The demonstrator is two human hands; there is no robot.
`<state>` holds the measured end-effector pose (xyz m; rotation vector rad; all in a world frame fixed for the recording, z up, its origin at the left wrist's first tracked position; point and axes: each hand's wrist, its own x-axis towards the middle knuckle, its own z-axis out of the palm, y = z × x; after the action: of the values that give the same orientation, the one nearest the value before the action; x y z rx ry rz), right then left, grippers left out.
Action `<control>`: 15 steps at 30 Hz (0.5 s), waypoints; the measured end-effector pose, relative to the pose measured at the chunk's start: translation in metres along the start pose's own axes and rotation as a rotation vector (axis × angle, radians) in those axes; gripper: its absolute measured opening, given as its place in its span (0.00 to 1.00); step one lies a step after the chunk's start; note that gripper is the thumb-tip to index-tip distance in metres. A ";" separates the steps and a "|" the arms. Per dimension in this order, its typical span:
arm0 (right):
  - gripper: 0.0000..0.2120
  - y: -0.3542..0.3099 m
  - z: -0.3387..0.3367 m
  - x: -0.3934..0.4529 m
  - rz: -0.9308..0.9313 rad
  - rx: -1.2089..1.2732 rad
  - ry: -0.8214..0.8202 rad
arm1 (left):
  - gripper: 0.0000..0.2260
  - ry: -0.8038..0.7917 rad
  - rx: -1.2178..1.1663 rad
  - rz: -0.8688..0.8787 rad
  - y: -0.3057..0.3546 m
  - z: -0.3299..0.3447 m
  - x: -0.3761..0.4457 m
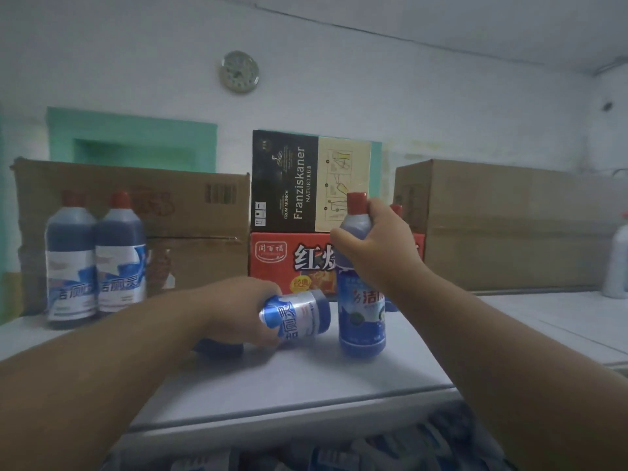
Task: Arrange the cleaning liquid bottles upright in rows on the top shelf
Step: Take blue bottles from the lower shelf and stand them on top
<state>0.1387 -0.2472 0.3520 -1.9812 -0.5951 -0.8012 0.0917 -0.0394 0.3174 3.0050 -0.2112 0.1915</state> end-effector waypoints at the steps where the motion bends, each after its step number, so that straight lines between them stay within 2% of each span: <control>1: 0.14 0.004 0.000 0.001 0.004 0.000 -0.004 | 0.20 -0.010 0.008 0.003 -0.001 0.002 0.001; 7: 0.13 0.014 -0.002 0.001 0.081 0.027 0.002 | 0.23 -0.034 -0.020 0.027 -0.006 0.000 0.003; 11: 0.23 0.012 -0.009 -0.007 0.086 -0.103 0.005 | 0.22 -0.003 -0.082 0.029 -0.019 0.001 -0.004; 15: 0.30 0.009 -0.012 -0.019 0.046 -0.327 0.101 | 0.26 -0.032 -0.132 -0.050 -0.037 0.001 -0.012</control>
<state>0.1285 -0.2633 0.3382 -2.2239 -0.3751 -1.0145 0.0858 -0.0019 0.3107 2.8802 -0.1460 0.1194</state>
